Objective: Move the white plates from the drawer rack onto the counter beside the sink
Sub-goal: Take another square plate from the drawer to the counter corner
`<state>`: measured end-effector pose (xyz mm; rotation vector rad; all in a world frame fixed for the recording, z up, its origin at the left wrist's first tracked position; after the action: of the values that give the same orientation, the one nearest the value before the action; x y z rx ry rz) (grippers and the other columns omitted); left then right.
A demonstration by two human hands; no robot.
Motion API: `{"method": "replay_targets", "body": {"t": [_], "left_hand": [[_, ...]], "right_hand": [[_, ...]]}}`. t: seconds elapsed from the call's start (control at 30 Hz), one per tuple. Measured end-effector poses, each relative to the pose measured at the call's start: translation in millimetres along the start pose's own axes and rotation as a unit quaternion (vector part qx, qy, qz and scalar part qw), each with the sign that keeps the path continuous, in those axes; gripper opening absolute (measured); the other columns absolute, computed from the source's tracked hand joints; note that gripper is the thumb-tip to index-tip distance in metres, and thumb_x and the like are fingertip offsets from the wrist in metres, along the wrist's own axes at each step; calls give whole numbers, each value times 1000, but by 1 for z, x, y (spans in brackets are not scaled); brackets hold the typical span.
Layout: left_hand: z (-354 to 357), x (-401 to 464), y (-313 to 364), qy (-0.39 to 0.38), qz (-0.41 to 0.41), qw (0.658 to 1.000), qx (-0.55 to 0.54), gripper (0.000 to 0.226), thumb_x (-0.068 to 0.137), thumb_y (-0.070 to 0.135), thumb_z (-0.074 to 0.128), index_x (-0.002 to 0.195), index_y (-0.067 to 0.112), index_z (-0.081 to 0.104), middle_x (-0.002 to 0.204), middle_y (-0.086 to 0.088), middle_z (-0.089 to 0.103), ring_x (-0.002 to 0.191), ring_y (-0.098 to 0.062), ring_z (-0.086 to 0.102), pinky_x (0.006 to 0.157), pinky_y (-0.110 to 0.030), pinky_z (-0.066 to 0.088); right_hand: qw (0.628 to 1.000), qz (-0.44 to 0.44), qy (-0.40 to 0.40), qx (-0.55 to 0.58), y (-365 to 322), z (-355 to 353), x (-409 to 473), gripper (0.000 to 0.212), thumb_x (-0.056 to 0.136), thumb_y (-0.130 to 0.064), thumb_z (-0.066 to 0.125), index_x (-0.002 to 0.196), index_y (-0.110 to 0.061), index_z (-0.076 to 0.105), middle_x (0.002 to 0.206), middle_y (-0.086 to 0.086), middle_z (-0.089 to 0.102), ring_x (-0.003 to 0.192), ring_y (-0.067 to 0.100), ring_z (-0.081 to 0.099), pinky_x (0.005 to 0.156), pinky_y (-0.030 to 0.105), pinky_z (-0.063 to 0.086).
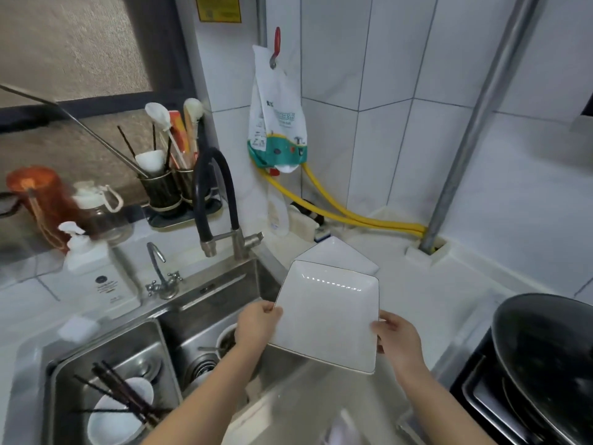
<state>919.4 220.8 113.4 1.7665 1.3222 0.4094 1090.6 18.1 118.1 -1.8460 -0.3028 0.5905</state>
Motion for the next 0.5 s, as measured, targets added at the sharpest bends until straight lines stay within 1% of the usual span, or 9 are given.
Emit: {"method": "replay_targets", "body": {"t": [0.03, 0.1, 0.17, 0.23, 0.33, 0.43, 0.5], "left_hand": [[6, 7, 4, 1, -1, 1000, 7, 28, 82, 26, 64, 54, 25, 59, 69, 2, 62, 70, -20, 58, 67, -28, 43], [18, 19, 12, -3, 4, 1000, 18, 27, 84, 25, 62, 57, 23, 60, 67, 1, 61, 66, -18, 56, 64, -27, 42], [28, 30, 21, -9, 14, 1000, 18, 21, 86, 24, 61, 65, 23, 64, 67, 0, 60, 64, -17, 54, 58, -26, 39], [33, 40, 29, -7, 23, 1000, 19, 17, 87, 25, 60, 72, 23, 67, 69, -1, 59, 65, -16, 52, 53, -27, 35], [40, 56, 37, -8, 36, 998, 41, 19, 89, 24, 58, 70, 22, 55, 69, -3, 53, 67, -17, 46, 55, -27, 28], [47, 75, 43, -14, 39, 998, 49, 22, 90, 23, 57, 68, 19, 53, 68, -6, 49, 67, -18, 43, 54, -27, 24], [53, 89, 48, -23, 41, 997, 64, 21, 91, 23, 56, 70, 19, 53, 70, -6, 51, 70, -18, 44, 57, -29, 26]], "right_hand": [[1000, 0, -4, -6, -2, -2, 8, 25, 76, -1, 49, 67, -15, 68, 57, 6, 51, 57, 22, 43, 64, 35, 40], [1000, 3, -8, -17, -5, -5, 24, 27, 75, -2, 49, 61, -18, 65, 54, 3, 47, 53, 21, 40, 62, 34, 39], [1000, 4, -7, -23, -7, -8, 40, 25, 76, -3, 50, 69, -16, 69, 57, 8, 53, 53, 23, 46, 63, 38, 47], [1000, 3, -5, -26, -7, -8, 55, 19, 77, -3, 50, 79, -7, 69, 65, 17, 57, 58, 25, 53, 71, 47, 55], [999, 7, -1, -33, -4, -7, 72, 16, 78, -4, 50, 81, -4, 67, 64, 12, 54, 59, 24, 53, 77, 52, 55], [999, 11, 5, -32, -4, -4, 89, 14, 78, -5, 51, 82, 1, 63, 64, 13, 52, 59, 24, 53, 80, 56, 53], [999, 15, 9, -33, -6, -2, 100, 14, 78, -5, 52, 80, -2, 65, 65, 17, 56, 59, 26, 57, 80, 56, 54]]}}
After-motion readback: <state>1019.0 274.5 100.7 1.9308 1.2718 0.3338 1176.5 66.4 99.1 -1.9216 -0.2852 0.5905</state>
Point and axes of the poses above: each hand's wrist, its own x-axis towards the middle knuckle, its own z-axis out of the palm, y = z × x, the point moved 3 cm from there along x, towards the middle knuckle
